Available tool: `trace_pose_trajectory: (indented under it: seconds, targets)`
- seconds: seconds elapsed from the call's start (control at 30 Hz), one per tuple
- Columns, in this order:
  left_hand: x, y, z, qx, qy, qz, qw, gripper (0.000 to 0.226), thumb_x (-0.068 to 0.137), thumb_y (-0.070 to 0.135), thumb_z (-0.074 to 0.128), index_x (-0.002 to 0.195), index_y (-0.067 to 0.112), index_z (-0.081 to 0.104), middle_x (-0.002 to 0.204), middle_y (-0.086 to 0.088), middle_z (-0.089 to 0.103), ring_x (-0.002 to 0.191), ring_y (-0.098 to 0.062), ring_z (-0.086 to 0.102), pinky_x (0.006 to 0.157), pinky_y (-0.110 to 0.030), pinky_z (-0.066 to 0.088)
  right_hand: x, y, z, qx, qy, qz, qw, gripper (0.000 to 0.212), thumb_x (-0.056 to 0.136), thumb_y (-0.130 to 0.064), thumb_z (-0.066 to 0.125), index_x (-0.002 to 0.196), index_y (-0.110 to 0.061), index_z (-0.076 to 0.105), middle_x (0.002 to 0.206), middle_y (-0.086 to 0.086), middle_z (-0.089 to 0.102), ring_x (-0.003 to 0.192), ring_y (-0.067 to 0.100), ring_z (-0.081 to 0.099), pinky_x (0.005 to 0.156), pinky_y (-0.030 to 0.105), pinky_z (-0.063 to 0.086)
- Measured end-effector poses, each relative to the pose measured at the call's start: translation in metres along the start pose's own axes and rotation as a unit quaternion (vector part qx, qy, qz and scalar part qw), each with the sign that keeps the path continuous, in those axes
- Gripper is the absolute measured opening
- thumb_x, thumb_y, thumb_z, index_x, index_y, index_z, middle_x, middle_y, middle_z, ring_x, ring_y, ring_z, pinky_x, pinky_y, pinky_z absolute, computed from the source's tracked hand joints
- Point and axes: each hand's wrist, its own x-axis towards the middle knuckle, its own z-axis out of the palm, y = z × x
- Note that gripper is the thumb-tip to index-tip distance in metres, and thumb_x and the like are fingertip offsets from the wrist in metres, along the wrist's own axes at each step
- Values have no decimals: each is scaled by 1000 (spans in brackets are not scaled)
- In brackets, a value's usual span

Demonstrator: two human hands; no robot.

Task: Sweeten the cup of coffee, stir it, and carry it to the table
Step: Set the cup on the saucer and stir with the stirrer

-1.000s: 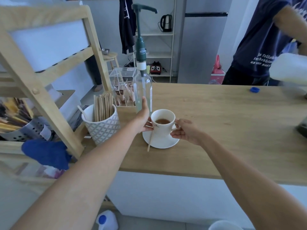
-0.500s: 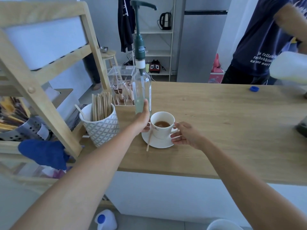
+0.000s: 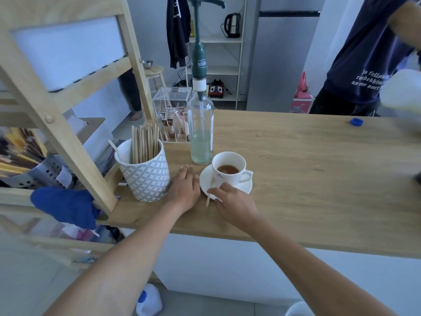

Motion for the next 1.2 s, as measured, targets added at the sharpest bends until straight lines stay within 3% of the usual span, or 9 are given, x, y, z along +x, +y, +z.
trace_pose_trajectory:
  seconds: [0.1, 0.17, 0.27, 0.37, 0.6, 0.77, 0.87, 1.0, 1.2]
  targets:
    - [1, 2, 3, 24, -4, 18, 1000, 54, 103, 36, 21, 152, 14, 19, 163, -4, 7, 150, -21, 5, 121, -41, 9, 6, 0, 1, -18, 24, -49, 998, 46, 82, -18, 38, 119, -24, 65, 85, 13, 61, 65, 35, 64, 50, 30, 36]
    - [-1, 3, 7, 53, 3, 36, 998, 53, 103, 33, 21, 152, 13, 19, 163, -6, 7, 150, -23, 5, 121, -39, 7, 8, 2, 0, -25, 7, -48, 998, 39, 74, -17, 51, 105, -26, 73, 71, 10, 58, 48, 32, 59, 43, 25, 32]
    - [-2, -6, 11, 70, 11, 28, 997, 52, 103, 29, 22, 152, 11, 20, 162, -8, 12, 150, -22, 6, 120, -36, 3, 13, 0, 7, -44, 19, -77, 996, 23, 61, -14, 70, 79, -26, 77, 64, 6, 57, 38, 27, 54, 38, 21, 31]
    - [-4, -8, 14, 71, 15, 21, 997, 51, 102, 26, 24, 150, 9, 23, 161, -8, 16, 149, -21, 8, 120, -35, 3, 12, 0, 10, -27, 52, -86, 995, 24, 69, -18, 52, 66, -22, 75, 62, 4, 59, 38, 27, 53, 38, 26, 46]
    - [-9, -15, 19, 64, 27, 28, 997, 49, 102, 21, 25, 149, 9, 26, 160, -10, 21, 149, -22, 11, 120, -37, 3, 19, -10, -16, 79, 176, -80, 978, 24, 85, -19, 50, 86, -10, 73, 71, 5, 70, 60, 28, 65, 49, 36, 52]
    - [-8, -13, 18, 79, 29, 27, 996, 50, 102, 22, 23, 150, 9, 24, 160, -9, 20, 149, -22, 10, 121, -37, 3, 33, -12, -84, 252, 259, 92, 928, 27, 96, -17, 38, 99, -6, 63, 78, 6, 68, 69, 27, 63, 65, 35, 50]
    - [-8, -12, 16, 77, 21, 24, 997, 51, 102, 23, 22, 151, 9, 23, 161, -9, 18, 150, -22, 8, 122, -37, 3, 48, 2, -117, 265, 309, 174, 897, 29, 99, -17, 33, 96, -4, 58, 76, 1, 60, 72, 22, 56, 69, 33, 45]
    - [-9, -11, 16, 78, 14, 22, 997, 52, 102, 24, 20, 152, 9, 21, 161, -8, 16, 150, -20, 7, 122, -36, 1, 62, 21, -118, 197, 247, 241, 918, 31, 98, -23, 29, 98, -5, 55, 86, 12, 66, 82, 35, 59, 73, 43, 49]
    - [-8, -12, 16, 69, 20, 23, 997, 51, 102, 23, 21, 151, 10, 22, 161, -8, 17, 149, -20, 8, 121, -35, 0, 75, 14, -100, 139, 185, 227, 946, 28, 97, -17, 29, 102, -6, 54, 92, 17, 68, 80, 36, 60, 65, 39, 47]
